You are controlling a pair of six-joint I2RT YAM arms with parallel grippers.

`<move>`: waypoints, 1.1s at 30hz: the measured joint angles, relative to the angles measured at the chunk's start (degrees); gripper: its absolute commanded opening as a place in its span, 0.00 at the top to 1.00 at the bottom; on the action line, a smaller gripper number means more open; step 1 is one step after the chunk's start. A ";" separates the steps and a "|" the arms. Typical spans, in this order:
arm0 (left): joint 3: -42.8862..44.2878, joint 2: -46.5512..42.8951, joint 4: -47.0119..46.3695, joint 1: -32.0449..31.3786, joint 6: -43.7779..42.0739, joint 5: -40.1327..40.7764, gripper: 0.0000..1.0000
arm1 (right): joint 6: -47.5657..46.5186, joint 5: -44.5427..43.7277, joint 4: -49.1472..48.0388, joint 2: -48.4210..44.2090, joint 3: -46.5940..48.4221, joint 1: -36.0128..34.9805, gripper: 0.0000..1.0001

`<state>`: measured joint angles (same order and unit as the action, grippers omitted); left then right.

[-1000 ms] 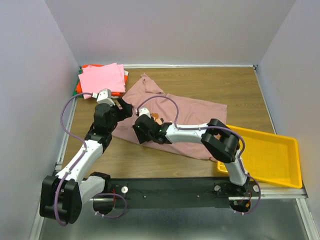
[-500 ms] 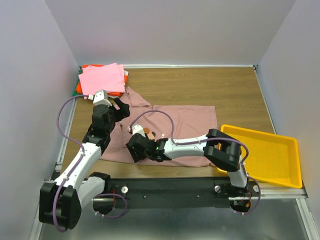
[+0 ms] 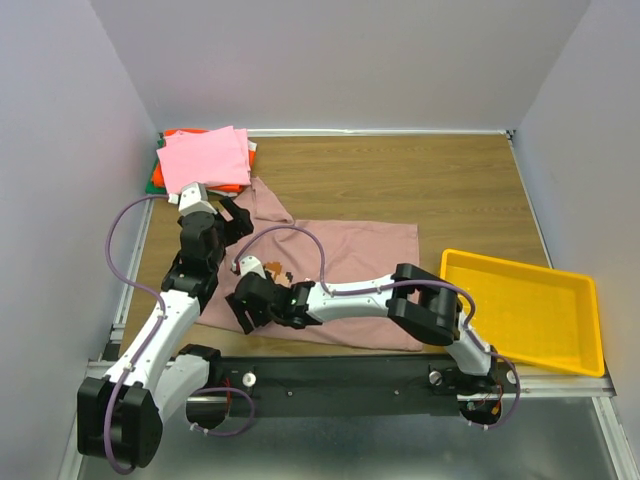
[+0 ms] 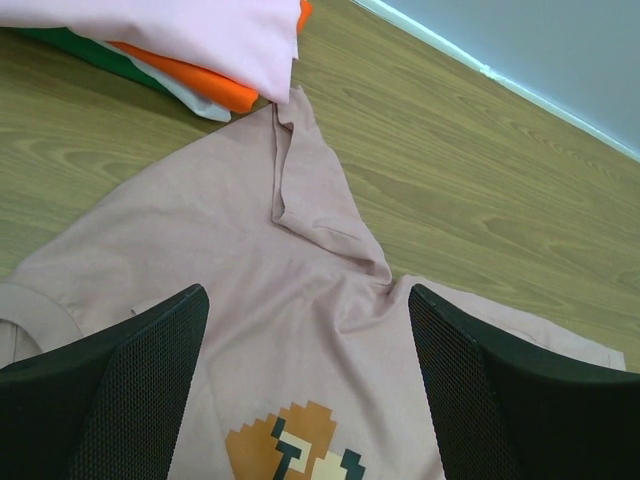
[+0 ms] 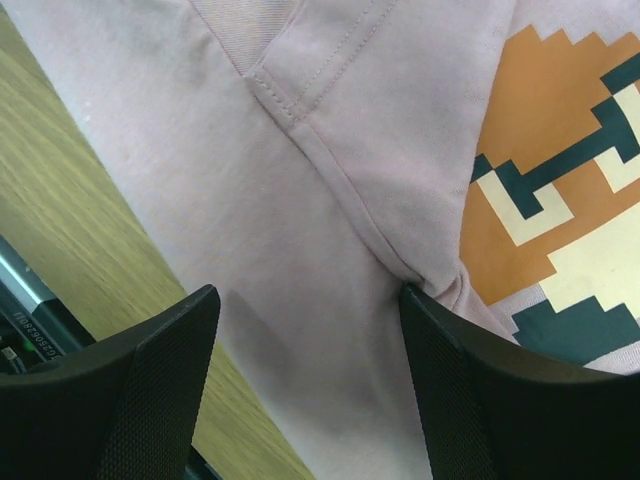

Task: Fold and stack the t-shirts
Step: Fold the tshirt

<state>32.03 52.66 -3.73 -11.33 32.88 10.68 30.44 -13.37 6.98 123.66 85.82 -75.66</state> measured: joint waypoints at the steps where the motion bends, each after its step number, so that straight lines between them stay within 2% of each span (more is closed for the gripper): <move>1: 0.00 0.00 0.11 0.02 0.00 0.26 0.11 | -0.09 0.13 0.00 0.09 0.11 -0.02 0.17; 6: 0.00 0.00 0.57 0.02 0.02 1.92 0.13 | -0.48 -1.36 -0.24 -1.62 -2.16 -0.15 0.07; 11: -0.02 -0.52 3.87 0.00 1.33 5.44 0.20 | -0.26 -6.88 2.05 -9.60 -12.28 0.09 0.04; 14: -0.59 -3.80 7.30 0.00 3.43 9.75 0.22 | 0.22 -9.92 3.72 -15.85 -18.75 1.68 0.04; 17: -1.68 -9.53 10.49 -0.33 5.77 14.32 0.23 | 0.26 -11.98 4.20 -20.79 -23.02 6.80 0.04; 21: -1.75 -11.80 12.94 -1.60 7.96 18.16 0.23 | -0.13 -13.51 4.20 -23.28 -25.33 14.84 0.03; 26: -0.79 -5.99 16.76 -4.07 9.25 19.37 0.23 | -1.84 -12.66 3.19 -25.42 -26.47 23.89 0.04; 33: 5.51 0.46 27.52 -6.25 12.09 19.74 0.29 | -2.49 -5.84 0.94 -29.44 -26.40 34.32 0.03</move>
<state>37.54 53.12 23.79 -17.58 44.97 30.41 27.94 -19.20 7.92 94.21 59.42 -41.34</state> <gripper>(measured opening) 0.736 0.970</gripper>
